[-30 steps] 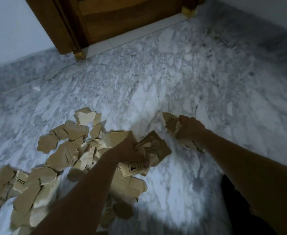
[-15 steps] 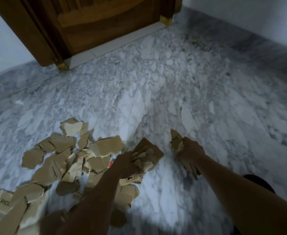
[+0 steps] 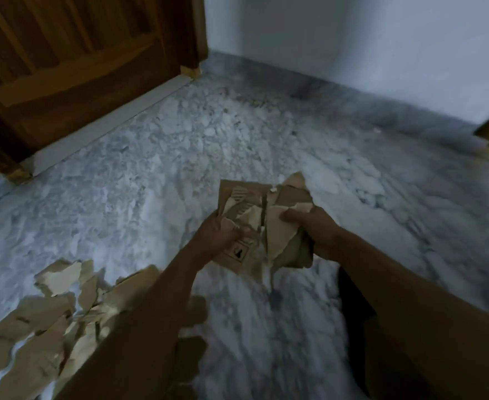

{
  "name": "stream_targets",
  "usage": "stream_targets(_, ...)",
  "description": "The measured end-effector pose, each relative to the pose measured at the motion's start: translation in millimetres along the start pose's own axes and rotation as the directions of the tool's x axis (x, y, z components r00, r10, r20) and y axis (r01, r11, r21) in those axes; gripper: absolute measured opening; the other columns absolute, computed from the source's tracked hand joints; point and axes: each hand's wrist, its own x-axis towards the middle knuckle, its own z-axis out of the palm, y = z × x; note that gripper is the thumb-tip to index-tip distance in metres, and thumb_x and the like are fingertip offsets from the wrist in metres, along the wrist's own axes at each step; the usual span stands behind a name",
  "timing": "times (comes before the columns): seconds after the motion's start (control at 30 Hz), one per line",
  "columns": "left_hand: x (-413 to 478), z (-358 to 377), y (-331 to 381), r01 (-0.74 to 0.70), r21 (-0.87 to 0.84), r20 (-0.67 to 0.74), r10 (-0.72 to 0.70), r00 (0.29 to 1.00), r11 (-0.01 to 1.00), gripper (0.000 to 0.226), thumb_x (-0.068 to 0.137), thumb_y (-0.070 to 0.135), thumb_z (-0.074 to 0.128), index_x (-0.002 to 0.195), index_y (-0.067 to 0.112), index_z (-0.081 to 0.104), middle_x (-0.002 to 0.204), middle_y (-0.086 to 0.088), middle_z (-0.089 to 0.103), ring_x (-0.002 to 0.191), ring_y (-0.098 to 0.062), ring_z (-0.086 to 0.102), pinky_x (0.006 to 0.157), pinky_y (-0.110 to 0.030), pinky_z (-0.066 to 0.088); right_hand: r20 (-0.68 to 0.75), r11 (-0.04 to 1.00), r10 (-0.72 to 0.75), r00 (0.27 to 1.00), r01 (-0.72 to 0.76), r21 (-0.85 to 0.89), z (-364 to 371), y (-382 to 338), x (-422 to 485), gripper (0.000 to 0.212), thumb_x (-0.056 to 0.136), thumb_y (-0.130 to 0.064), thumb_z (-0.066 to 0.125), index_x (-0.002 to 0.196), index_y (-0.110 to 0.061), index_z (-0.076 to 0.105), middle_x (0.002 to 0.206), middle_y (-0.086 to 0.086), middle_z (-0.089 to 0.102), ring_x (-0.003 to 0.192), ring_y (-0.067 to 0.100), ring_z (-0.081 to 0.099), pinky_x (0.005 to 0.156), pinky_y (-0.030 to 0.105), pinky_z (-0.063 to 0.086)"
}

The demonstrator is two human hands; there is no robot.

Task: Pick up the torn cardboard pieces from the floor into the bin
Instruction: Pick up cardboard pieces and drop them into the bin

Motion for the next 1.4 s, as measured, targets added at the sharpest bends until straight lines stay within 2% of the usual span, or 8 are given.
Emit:
stream_targets(0.4, 6.5, 236.9, 211.6, -0.269, -0.070, 0.467, 0.270, 0.842, 0.961, 0.075, 0.068, 0.039, 0.084, 0.130, 0.020, 0.047, 0.121, -0.006, 0.066, 0.106, -0.023, 0.068, 0.089, -0.047, 0.057, -0.429, 0.870, -0.203, 0.880, 0.363, 0.334, -213.2, -74.0, -210.0, 0.032, 0.084, -0.021, 0.057, 0.113, -0.013, 0.068, 0.101, 0.014, 0.070, 0.095, 0.032, 0.064, 0.080, 0.038, 0.051)
stream_targets(0.53, -19.8, 343.6, 274.0, -0.373, -0.093, 0.556, 0.359, 0.750, 0.923, 0.048, 0.084, 0.022, 0.074, 0.125, 0.024, 0.050, 0.113, -0.004, 0.068, 0.101, -0.023, 0.069, 0.084, -0.044, 0.057, -0.549, 0.838, -0.256, 0.795, 0.466, 0.285, -306.9, -81.4, -282.1, 0.023, 0.086, -0.019, 0.054, 0.104, -0.015, 0.066, 0.099, 0.011, 0.070, 0.093, 0.030, 0.066, 0.087, 0.043, 0.051)
stream_targets(0.7, -44.1, 493.9, 319.6, -0.427, -0.038, 0.641, 0.350, 0.683, 0.903, 0.080, 0.068, 0.048, 0.079, 0.131, 0.014, 0.042, 0.120, -0.012, 0.063, 0.099, -0.028, 0.068, 0.081, -0.047, 0.059, -0.762, 0.790, -0.259, 0.593, 0.585, 0.187, -435.7, -62.3, -356.4, 0.054, 0.075, -0.019, 0.073, 0.126, -0.013, 0.057, 0.115, 0.009, 0.072, 0.107, 0.030, 0.069, 0.087, 0.050, 0.057)
stream_targets(0.83, -72.9, 602.0, 324.0, -0.433, -0.070, 0.618, 0.379, 0.689, 0.899, 0.065, 0.087, 0.024, 0.067, 0.135, 0.016, 0.024, 0.115, -0.009, 0.055, 0.110, -0.037, 0.060, 0.084, -0.048, 0.053, -0.859, 0.766, -0.281, 0.429, 0.640, 0.069, -512.5, -31.3, -395.9, 0.051, 0.082, -0.019, 0.076, 0.125, -0.022, 0.049, 0.114, 0.003, 0.071, 0.103, 0.022, 0.070, 0.085, 0.042, 0.058)
stream_targets(0.97, -82.5, 672.4, 314.0, -0.476, -0.025, 0.641, 0.379, 0.667, 0.879, 0.054, 0.084, 0.032, 0.059, 0.125, 0.024, 0.026, 0.111, 0.000, 0.057, 0.110, -0.028, 0.057, 0.099, -0.053, 0.046, -0.893, 0.780, -0.315, 0.323, 0.624, -0.050, -569.0, -2.9, -411.3, 0.049, 0.084, -0.018, 0.075, 0.123, -0.026, 0.047, 0.118, 0.003, 0.066, 0.107, 0.024, 0.065, 0.094, 0.046, 0.055)
stream_targets(1.1, -75.7, 706.9, 296.5, -0.477, 0.095, 0.660, 0.304, 0.688, 0.873, 0.046, 0.095, 0.022, 0.060, 0.130, 0.022, 0.030, 0.112, 0.001, 0.060, 0.099, -0.016, 0.059, 0.074, -0.016, 0.052, -0.869, 0.901, -0.328, 0.372, 0.398, -0.170, -600.7, 20.4, -411.8, 0.069, 0.088, -0.027, 0.070, 0.144, -0.023, 0.030, 0.141, 0.005, 0.048, 0.125, 0.029, 0.051, 0.105, 0.047, 0.046)
stream_targets(1.27, -65.6, 717.8, 286.7, -0.426, 0.376, 0.671, 0.075, 0.737, 0.823, 0.062, 0.094, 0.050, 0.056, 0.146, 0.021, 0.039, 0.137, 0.000, 0.054, 0.114, -0.019, 0.056, 0.092, -0.028, 0.043, -0.733, 0.956, -0.262, 0.628, 0.064, -0.287, -609.0, 33.8, -405.7, 0.062, 0.104, -0.032, 0.044, 0.156, -0.026, 0.010, 0.142, 0.004, 0.042, 0.100, 0.022, 0.053, 0.084, 0.038, 0.049)
stream_targets(1.4, -59.0, 704.3, 292.9, -0.456, 0.366, 0.591, 0.176, 0.787, 0.811, 0.048, 0.095, 0.057, 0.047, 0.132, 0.029, 0.057, 0.142, 0.002, 0.052, 0.130, -0.021, 0.048, 0.113, -0.036, 0.035, -0.734, 0.956, -0.262, 0.626, 0.063, -0.287, -606.7, 29.3, -404.9, 0.055, 0.106, -0.038, 0.039, 0.156, -0.031, 0.017, 0.155, 0.004, 0.035, 0.128, 0.030, 0.049, 0.098, 0.042, 0.046)
